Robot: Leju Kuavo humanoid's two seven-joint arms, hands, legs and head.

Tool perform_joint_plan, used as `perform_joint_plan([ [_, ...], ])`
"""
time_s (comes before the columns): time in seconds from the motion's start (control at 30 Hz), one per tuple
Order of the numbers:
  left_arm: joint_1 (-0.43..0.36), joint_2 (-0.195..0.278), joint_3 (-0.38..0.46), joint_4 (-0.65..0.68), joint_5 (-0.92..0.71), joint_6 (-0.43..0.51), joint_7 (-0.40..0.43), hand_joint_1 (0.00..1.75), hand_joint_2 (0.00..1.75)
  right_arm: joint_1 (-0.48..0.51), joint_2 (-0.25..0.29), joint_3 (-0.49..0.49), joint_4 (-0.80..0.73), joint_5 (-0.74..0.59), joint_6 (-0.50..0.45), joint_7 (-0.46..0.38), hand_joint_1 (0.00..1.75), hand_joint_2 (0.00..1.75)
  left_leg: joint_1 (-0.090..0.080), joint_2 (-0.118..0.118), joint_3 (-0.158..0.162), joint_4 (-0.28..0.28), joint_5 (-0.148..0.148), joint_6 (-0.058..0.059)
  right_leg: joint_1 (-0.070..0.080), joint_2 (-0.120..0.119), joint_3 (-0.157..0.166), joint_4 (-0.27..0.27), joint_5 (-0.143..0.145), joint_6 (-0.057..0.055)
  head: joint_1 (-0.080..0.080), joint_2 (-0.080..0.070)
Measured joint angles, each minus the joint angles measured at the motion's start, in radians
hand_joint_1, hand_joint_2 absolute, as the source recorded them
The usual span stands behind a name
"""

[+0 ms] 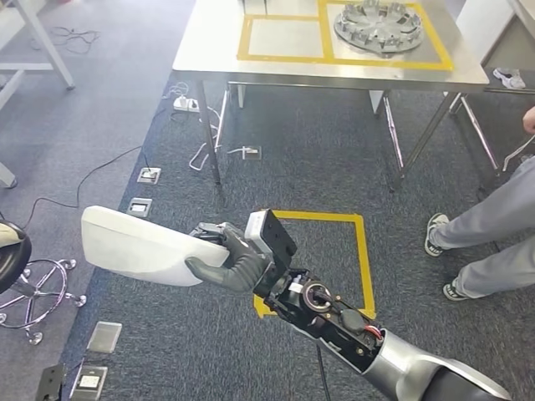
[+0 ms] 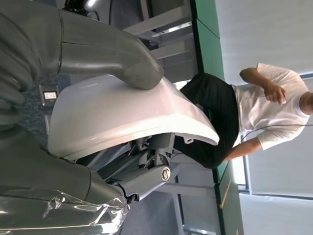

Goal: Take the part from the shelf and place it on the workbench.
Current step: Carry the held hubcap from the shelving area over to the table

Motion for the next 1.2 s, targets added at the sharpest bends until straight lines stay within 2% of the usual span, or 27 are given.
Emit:
perform_joint_plan([
  [0.03,-0.001,0.0,0.0,0.0,0.0,0.0,0.0,0.0,1.75,0.0,0.0,-0.001,0.0,0.0,0.0,-0.001,1.75,1.75,0.0,0.0,0.005,-0.001,-0.003,0.006,-0.001,-0.001,-0.028,0.058,-0.026,0.004,0.002,0.0],
  [0.1,0.0,0.0,0.0,0.0,0.0,0.0,0.0,0.0,1.75,0.001,0.0,-0.002,0.002,0.0,0.0,-0.001,1.75,1.75,-0.002,0.001,0.013,-0.001,-0.011,0.012,-0.002,-0.001,-0.11,0.211,-0.079,0.008,0.007,0.0],
  [0.13,0.0,0.0,0.0,0.0,0.0,0.0,0.0,0.0,1.75,0.003,0.0,-0.002,0.003,0.0,0.0,-0.001,1.75,1.75,-0.003,0.0,0.018,-0.001,-0.015,0.013,-0.002,-0.001,-0.145,0.264,-0.086,0.009,0.008,0.0],
  [0.17,0.001,-0.001,0.0,0.0,0.0,0.0,0.0,0.0,1.75,0.004,0.0,-0.002,0.005,0.0,0.0,-0.001,1.75,1.75,-0.005,0.0,0.024,-0.001,-0.02,0.013,-0.002,-0.002,-0.161,0.277,-0.073,0.008,0.008,0.0],
  [0.2,0.002,-0.001,0.0,0.0,0.0,0.0,0.0,0.0,1.75,0.005,0.0,-0.002,0.007,0.0,0.0,-0.001,1.75,1.75,-0.005,0.0,0.032,-0.001,-0.026,0.012,-0.002,-0.002,-0.156,0.245,-0.038,0.006,0.01,0.0],
  [0.27,0.002,-0.001,0.0,0.0,0.0,0.0,0.0,0.0,1.75,0.004,0.0,-0.002,0.009,0.0,0.0,-0.001,1.75,1.75,-0.006,-0.002,0.051,-0.002,-0.039,0.008,0.0,-0.002,-0.103,0.107,0.05,-0.004,0.011,0.0],
  [0.3,0.001,-0.001,0.0,0.0,0.0,0.0,0.0,0.0,1.75,0.003,0.0,-0.002,0.009,0.0,0.0,-0.001,1.75,1.75,-0.007,-0.002,0.057,-0.001,-0.044,0.005,0.003,-0.002,-0.075,0.043,0.079,-0.009,0.009,0.0],
  [0.33,0.0,-0.002,0.0,0.0,0.0,0.0,0.001,0.0,1.75,0.001,0.0,-0.002,0.009,0.0,0.0,-0.001,1.75,1.75,-0.008,-0.002,0.059,-0.001,-0.047,0.001,0.007,-0.002,-0.055,0.002,0.089,-0.014,0.009,0.0],
  [0.4,-0.001,-0.002,0.0,0.0,0.0,0.0,0.002,0.0,1.75,0.0,0.0,-0.002,0.009,0.0,0.0,-0.001,1.75,1.75,-0.008,-0.001,0.057,-0.003,-0.05,-0.008,0.012,-0.001,-0.041,-0.024,0.081,-0.021,0.008,0.0],
  [0.47,-0.001,-0.002,0.0,0.0,0.0,0.0,0.003,0.0,1.75,0.001,0.0,-0.003,0.009,0.0,0.0,-0.001,1.75,1.75,-0.007,0.002,0.058,0.002,-0.059,-0.019,0.007,0.001,-0.029,-0.037,0.079,-0.029,0.008,0.0],
  [0.5,-0.003,-0.001,0.0,0.0,0.0,0.0,0.003,0.0,1.75,-0.001,0.001,-0.003,0.009,0.0,0.0,-0.002,1.75,1.75,-0.007,0.003,0.048,0.026,-0.072,-0.024,0.005,0.001,-0.022,-0.044,0.079,-0.033,0.006,0.0],
  [0.53,-0.005,-0.001,0.0,0.0,0.0,0.0,0.003,0.0,1.75,-0.003,0.001,-0.003,0.009,0.0,0.001,-0.002,1.75,1.75,-0.007,0.003,0.025,0.072,-0.093,-0.028,0.002,0.001,-0.014,-0.049,0.078,-0.038,0.003,0.0],
  [0.6,-0.005,0.0,0.0,0.0,0.0,-0.001,0.003,0.0,1.75,-0.004,0.001,-0.003,0.01,0.0,0.003,-0.003,1.75,1.75,-0.005,0.003,-0.056,0.213,-0.141,-0.033,0.003,0.001,-0.008,-0.051,0.073,-0.044,-0.001,0.0],
  [0.63,-0.002,0.0,0.0,0.0,0.0,-0.001,0.004,0.0,1.75,-0.004,0.001,-0.003,0.012,0.0,0.003,-0.003,1.75,1.75,-0.004,0.003,-0.096,0.27,-0.151,-0.036,0.003,0.002,-0.004,-0.051,0.069,-0.046,-0.002,0.0],
  [0.67,0.001,0.0,0.0,0.0,0.001,-0.002,0.004,0.0,1.75,-0.003,0.001,-0.003,0.014,0.0,0.004,-0.003,1.75,1.75,-0.002,0.003,-0.12,0.294,-0.144,-0.037,0.003,0.003,0.0,-0.051,0.065,-0.046,-0.002,0.0],
  [0.7,0.003,0.0,0.0,0.0,0.001,-0.003,0.004,0.0,1.75,-0.003,0.001,-0.003,0.015,0.0,0.005,-0.002,1.75,1.75,-0.001,0.003,-0.123,0.277,-0.117,-0.038,0.003,0.006,0.005,-0.051,0.06,-0.045,-0.002,0.0],
  [0.73,0.003,0.001,0.0,0.0,0.001,-0.003,0.004,0.0,1.75,-0.003,0.001,-0.003,0.016,0.0,0.005,-0.002,1.75,1.75,0.0,0.003,-0.105,0.219,-0.074,-0.037,0.003,0.008,0.013,-0.051,0.055,-0.043,-0.003,0.0],
  [0.8,0.002,0.002,0.0,0.0,0.001,-0.003,0.005,0.0,1.75,-0.005,0.001,-0.003,0.017,-0.001,0.006,-0.002,1.75,1.75,0.001,0.002,-0.047,0.073,0.001,-0.034,0.005,0.012,0.023,-0.049,0.042,-0.035,-0.005,0.0],
  [0.83,0.001,0.003,0.0,0.0,0.001,-0.003,0.005,0.0,1.75,-0.006,0.001,-0.003,0.017,-0.001,0.006,-0.002,1.75,1.75,0.001,0.001,-0.026,0.025,0.019,-0.031,0.007,0.014,0.026,-0.048,0.037,-0.031,-0.005,0.0],
  [0.87,0.0,0.003,0.0,0.0,0.002,-0.003,0.005,0.0,1.75,-0.007,0.001,-0.003,0.017,-0.002,0.006,-0.002,1.75,1.75,-0.001,0.0,-0.017,0.003,0.021,-0.027,0.008,0.016,0.026,-0.048,0.033,-0.026,-0.006,0.0],
  [0.93,0.0,0.003,0.0,0.0,0.002,-0.003,0.005,0.0,1.75,-0.007,0.001,-0.003,0.017,-0.003,0.006,-0.002,1.75,1.75,-0.003,0.0,-0.012,0.0,0.014,-0.017,0.008,0.018,0.028,-0.05,0.026,-0.017,-0.004,0.0],
  [1.0,0.0,0.003,0.0,0.0,0.002,-0.003,0.005,0.0,1.75,-0.009,0.001,-0.003,0.017,-0.004,0.006,-0.002,1.75,1.75,-0.002,0.002,-0.003,-0.004,0.009,-0.005,0.005,0.013,0.018,-0.022,0.005,-0.007,-0.003,0.0],
  [1.03,-0.001,0.003,0.0,0.0,0.002,-0.002,0.005,0.0,1.75,-0.01,0.001,-0.003,0.017,-0.005,0.006,-0.003,1.75,1.75,0.0,0.002,0.003,-0.006,0.006,0.001,0.004,0.009,-0.004,0.026,-0.019,-0.002,-0.002,0.0],
  [1.1,-0.001,0.003,0.0,0.0,0.002,-0.002,0.005,0.0,1.75,-0.011,0.001,-0.003,0.018,-0.006,0.006,-0.004,1.75,1.75,-0.001,0.004,0.012,-0.007,-0.002,0.009,0.002,0.004,-0.084,0.178,-0.075,0.006,0.002,0.0],
  [1.13,-0.001,0.002,0.0,0.0,0.002,-0.002,0.005,0.0,1.75,-0.01,0.001,-0.003,0.018,-0.006,0.006,-0.004,1.75,1.75,-0.001,0.004,0.016,-0.007,-0.006,0.01,0.001,0.004,-0.126,0.248,-0.093,0.008,0.003,0.0],
  [1.17,0.001,0.002,0.0,0.0,0.002,-0.002,0.005,0.0,1.75,-0.008,0.001,-0.003,0.019,-0.006,0.006,-0.004,1.75,1.75,-0.002,0.005,0.022,-0.007,-0.011,0.01,0.001,0.003,-0.153,0.282,-0.09,0.009,0.004,0.0],
  [1.2,0.002,0.002,0.0,0.0,0.002,-0.002,0.005,0.0,1.75,-0.007,0.001,-0.003,0.02,-0.006,0.006,-0.004,1.75,1.75,-0.001,0.005,0.031,-0.007,-0.017,0.009,0.001,0.002,-0.159,0.272,-0.064,0.009,0.005,0.0],
])
